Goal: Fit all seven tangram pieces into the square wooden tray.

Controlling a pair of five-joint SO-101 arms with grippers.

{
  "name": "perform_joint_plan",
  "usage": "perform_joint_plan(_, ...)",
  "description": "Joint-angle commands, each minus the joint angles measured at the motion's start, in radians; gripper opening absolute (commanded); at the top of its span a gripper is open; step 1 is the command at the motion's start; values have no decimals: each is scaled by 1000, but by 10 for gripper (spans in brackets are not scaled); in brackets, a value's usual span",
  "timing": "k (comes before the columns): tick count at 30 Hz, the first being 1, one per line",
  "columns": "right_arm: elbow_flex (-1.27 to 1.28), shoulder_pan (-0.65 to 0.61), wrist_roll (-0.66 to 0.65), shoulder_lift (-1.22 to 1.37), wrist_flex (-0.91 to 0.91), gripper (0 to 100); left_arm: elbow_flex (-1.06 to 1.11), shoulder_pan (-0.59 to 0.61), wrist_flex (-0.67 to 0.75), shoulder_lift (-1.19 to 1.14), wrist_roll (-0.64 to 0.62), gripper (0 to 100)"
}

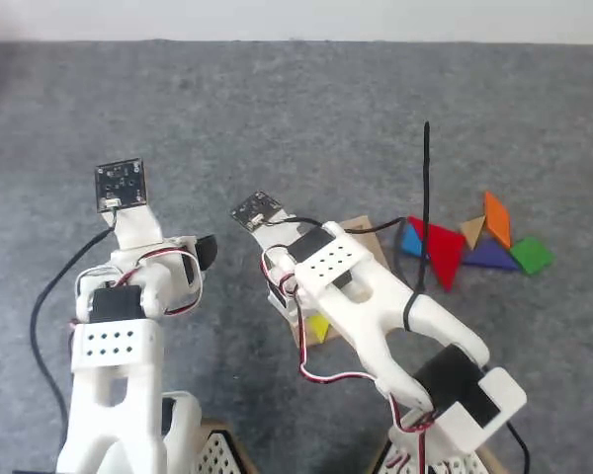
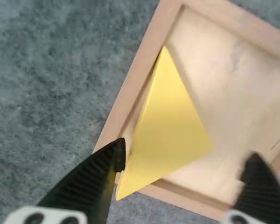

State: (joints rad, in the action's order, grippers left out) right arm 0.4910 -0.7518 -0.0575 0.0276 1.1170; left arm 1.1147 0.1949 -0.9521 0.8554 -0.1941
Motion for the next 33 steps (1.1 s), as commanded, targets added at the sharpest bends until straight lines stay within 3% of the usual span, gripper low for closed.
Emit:
perform_joint_plan(1,-11,-13,-12,-12,-31,465,-7,8,18,5,0,269)
perform_joint_plan(11,23,148,-21,12,-41,464,-7,8,17,5,0,269)
perform_joint_plan(33,-169,48,-43,226,-84,464,-7,8,20,5,0,269)
